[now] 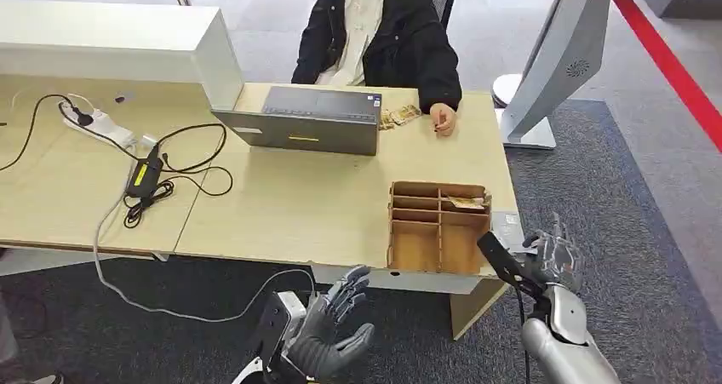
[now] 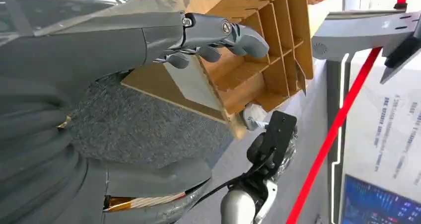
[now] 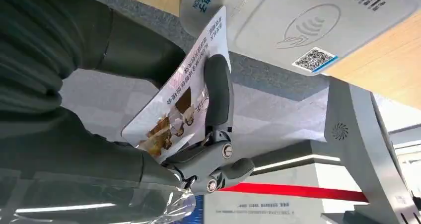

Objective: Pass the card to the sensor for recognition and then transmit it.

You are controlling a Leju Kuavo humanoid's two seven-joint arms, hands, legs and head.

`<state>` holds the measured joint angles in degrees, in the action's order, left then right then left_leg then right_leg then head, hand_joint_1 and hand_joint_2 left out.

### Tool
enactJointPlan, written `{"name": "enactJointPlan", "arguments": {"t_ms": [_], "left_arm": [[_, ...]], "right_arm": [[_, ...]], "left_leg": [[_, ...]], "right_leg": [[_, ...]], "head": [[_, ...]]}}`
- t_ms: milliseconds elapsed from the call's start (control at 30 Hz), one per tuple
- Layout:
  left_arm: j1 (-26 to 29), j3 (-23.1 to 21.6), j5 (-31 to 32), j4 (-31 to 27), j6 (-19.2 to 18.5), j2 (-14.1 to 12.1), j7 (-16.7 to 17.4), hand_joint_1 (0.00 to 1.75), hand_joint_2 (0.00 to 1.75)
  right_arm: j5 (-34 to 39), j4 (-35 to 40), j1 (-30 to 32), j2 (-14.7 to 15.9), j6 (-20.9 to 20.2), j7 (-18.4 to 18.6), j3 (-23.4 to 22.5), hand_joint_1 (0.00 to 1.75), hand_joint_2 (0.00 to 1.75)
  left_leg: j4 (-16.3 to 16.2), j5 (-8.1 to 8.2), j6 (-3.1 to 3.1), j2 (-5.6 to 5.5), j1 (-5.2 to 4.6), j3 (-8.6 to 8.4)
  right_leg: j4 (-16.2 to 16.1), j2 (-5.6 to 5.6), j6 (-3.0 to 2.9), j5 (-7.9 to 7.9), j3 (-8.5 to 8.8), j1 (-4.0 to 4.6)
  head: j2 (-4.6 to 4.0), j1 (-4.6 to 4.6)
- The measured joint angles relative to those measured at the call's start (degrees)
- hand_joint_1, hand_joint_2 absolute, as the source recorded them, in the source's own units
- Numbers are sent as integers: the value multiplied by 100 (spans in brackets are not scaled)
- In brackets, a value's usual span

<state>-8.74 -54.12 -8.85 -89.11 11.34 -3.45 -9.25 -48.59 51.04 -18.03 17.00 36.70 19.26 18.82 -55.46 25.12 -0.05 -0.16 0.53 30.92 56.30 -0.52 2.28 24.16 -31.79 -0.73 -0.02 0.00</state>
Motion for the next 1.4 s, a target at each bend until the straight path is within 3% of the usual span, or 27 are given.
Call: {"name": "enactJointPlan", "arguments": {"t_ms": [633,833,1067,1400], "left_arm": [[-4,0,2,2,-48,-2,0,0,175],[-26,-2,2,2,-42,-2,0,0,175],[-39,-11,74,22,-96,0,-46,0,175],[-6,-74,92,22,63,55,-85,0,175]], "right_arm": [[4,-55,-28,20,-26,48,61,175,175],[66,2,-59,17,225,-83,94,175,175],[-485,731,-68,-35,302,-380,-101,175,175],[-791,1806,-724,109,253,-120,-94,175,175]], "left_leg": [[0,0,0,0,0,-5],[0,0,0,0,0,-4],[0,-1,0,-1,-1,2],[-1,-2,1,2,-1,0]], "right_leg": [[-1,0,0,0,5,0],[0,0,0,0,6,-1],[4,0,0,0,2,-1],[3,1,-1,-3,1,-2]], "head": [[0,0],[0,0],[0,-2],[0,-2]]}}
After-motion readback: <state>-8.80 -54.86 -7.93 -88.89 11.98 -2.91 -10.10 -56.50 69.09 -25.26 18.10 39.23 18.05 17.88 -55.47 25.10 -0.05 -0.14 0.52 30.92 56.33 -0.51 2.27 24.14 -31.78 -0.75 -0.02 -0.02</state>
